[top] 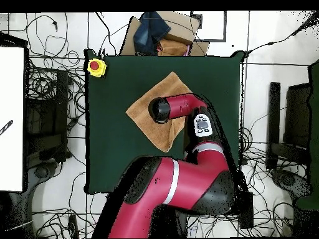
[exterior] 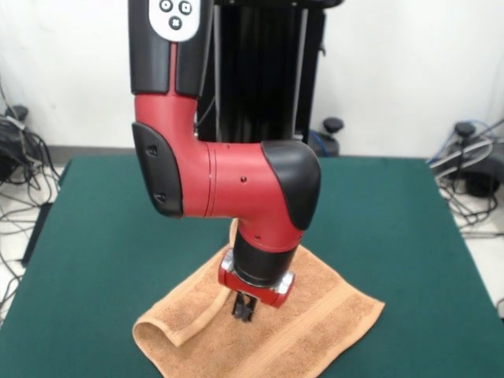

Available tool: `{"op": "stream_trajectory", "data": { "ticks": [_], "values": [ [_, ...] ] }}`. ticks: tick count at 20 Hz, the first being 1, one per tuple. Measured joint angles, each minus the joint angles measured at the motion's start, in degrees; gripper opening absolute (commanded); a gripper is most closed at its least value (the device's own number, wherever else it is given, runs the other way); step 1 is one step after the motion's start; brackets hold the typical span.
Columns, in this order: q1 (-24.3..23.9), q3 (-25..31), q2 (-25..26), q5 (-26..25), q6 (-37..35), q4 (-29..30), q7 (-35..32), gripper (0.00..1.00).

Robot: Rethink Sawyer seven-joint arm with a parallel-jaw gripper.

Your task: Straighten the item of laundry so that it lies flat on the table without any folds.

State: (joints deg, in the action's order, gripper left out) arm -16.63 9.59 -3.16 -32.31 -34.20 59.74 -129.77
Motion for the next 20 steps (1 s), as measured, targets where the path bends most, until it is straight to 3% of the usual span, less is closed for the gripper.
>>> {"op": "stream_trajectory", "data": {
  "ticks": [20],
  "values": [
    [-2.1, 0.01, -0.35, -1.37, 1.08, 0.17, 0.0, 0.0]
  ]
}}
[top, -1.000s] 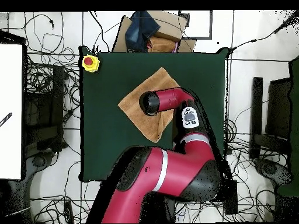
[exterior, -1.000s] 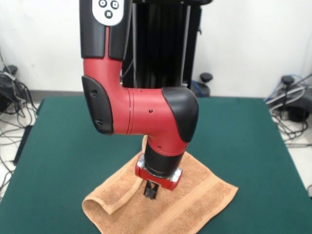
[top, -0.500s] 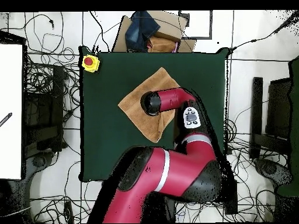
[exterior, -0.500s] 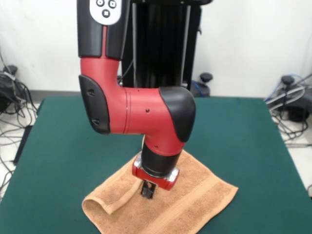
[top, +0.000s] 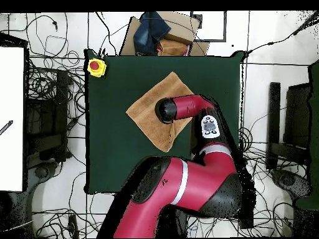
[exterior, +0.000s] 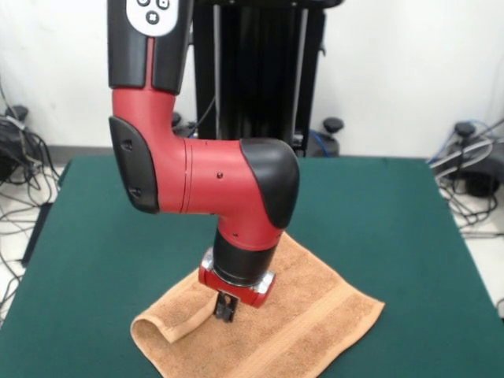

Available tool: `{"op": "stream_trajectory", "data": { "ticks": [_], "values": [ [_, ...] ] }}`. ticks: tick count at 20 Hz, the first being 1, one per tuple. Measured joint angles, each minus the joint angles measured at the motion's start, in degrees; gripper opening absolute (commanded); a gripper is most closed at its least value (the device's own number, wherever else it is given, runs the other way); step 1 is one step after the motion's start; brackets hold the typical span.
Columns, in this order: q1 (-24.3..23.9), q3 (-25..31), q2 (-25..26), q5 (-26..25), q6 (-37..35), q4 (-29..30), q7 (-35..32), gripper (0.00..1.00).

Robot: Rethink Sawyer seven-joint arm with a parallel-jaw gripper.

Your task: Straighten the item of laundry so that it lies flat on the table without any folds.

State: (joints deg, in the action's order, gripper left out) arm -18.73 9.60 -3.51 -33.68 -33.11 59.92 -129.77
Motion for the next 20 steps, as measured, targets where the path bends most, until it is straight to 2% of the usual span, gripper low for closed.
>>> {"op": "stream_trajectory", "data": {
  "ticks": [20],
  "values": [
    [-1.39, 0.17, -0.07, -1.07, 1.3, 0.63, 0.0, 0.0]
  ]
}}
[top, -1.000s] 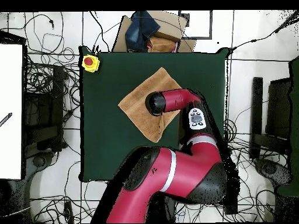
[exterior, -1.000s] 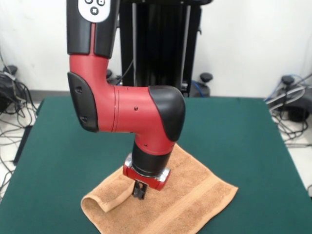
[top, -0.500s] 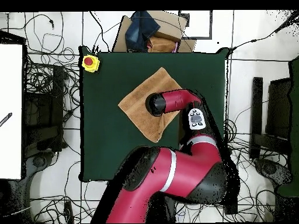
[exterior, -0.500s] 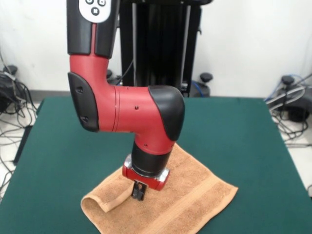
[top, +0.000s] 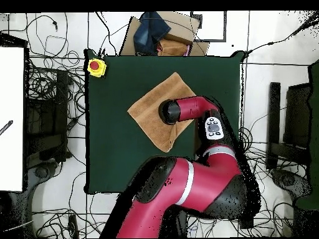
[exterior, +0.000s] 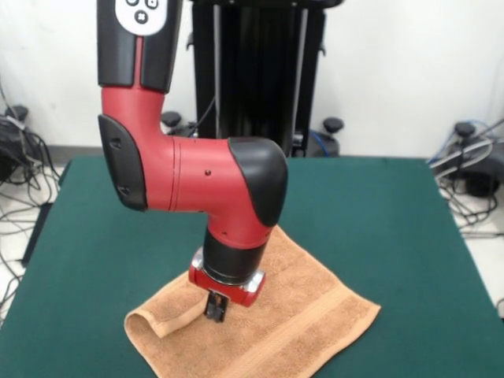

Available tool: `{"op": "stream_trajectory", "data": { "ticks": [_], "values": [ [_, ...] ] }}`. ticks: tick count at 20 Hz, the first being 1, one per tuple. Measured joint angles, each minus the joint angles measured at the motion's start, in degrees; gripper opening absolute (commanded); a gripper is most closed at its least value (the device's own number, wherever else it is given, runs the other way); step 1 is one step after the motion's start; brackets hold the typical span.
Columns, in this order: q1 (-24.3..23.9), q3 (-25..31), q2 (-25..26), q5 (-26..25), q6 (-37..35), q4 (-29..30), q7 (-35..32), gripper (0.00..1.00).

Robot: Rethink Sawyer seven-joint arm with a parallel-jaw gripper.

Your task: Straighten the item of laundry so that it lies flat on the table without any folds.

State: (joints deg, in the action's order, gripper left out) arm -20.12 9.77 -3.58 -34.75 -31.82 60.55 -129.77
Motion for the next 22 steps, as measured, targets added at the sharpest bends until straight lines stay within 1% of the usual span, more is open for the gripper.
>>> {"op": "stream_trajectory", "data": {
  "ticks": [12, 22],
  "values": [
    [-1.36, 0.1, -0.51, -0.02, 0.01, 1.39, 0.0, 0.0],
    [-1.38, 0.08, -1.82, -0.05, -0.01, 4.2, 0.0, 0.0]
  ]
}}
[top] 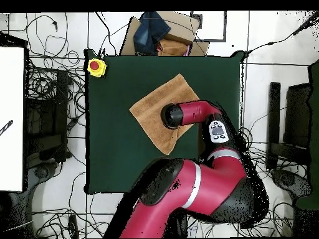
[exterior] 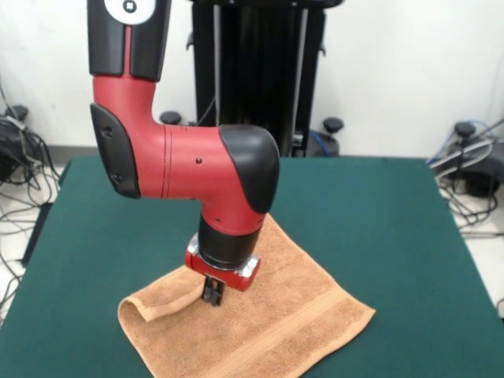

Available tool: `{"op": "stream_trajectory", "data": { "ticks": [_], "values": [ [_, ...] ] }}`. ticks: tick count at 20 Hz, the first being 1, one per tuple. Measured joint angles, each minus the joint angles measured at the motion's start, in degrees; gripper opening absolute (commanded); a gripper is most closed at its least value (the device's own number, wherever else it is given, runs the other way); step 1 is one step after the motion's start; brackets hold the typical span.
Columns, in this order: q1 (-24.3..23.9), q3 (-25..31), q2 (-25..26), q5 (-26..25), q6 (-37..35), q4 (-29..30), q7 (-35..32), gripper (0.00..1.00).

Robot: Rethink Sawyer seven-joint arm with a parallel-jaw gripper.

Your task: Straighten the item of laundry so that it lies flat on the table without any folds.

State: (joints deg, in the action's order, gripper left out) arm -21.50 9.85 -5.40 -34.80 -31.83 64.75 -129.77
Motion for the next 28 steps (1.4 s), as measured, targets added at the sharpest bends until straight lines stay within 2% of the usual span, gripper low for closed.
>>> {"op": "stream_trajectory", "data": {
  "ticks": [28],
  "values": [
    [-0.53, 0.05, 0.45, 0.04, -1.05, 0.39, 0.01, 0.0]
  ]
}}
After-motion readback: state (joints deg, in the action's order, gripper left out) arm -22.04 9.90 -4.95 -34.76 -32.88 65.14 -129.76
